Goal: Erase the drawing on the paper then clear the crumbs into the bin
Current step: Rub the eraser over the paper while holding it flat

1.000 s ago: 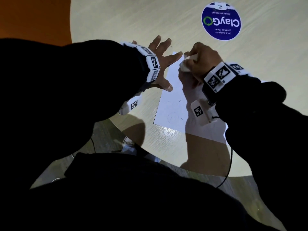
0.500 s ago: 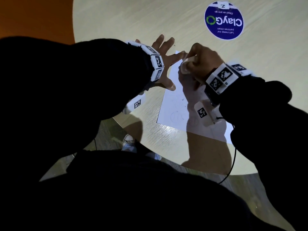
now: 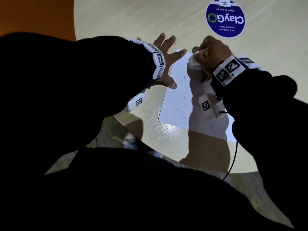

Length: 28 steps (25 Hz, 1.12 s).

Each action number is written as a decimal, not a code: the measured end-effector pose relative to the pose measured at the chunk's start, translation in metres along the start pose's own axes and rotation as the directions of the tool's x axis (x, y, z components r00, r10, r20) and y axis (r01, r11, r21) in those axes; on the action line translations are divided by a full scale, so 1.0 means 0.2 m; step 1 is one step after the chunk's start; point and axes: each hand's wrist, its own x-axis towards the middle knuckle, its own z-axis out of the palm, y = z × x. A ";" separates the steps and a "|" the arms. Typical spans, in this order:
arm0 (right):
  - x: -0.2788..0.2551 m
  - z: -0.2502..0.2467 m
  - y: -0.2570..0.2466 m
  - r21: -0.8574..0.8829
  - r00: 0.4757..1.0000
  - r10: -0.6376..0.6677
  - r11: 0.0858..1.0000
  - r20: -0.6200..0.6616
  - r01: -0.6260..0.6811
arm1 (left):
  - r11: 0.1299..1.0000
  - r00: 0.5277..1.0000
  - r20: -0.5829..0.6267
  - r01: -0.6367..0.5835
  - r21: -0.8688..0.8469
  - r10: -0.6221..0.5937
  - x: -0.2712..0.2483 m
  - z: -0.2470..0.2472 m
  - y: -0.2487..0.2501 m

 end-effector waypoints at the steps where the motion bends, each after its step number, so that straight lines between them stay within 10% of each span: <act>1: -0.02 0.02 -0.01 0.009 0.999 -0.018 1.000 0.036 0.018 | 1.000 1.000 -0.008 -0.001 -0.001 0.001 0.00 0.00 0.00; 28: 0.03 0.06 -0.05 0.052 0.998 -0.054 0.997 0.036 0.052 | 0.997 0.996 -0.054 -0.072 -0.031 0.071 0.03 0.05 -0.03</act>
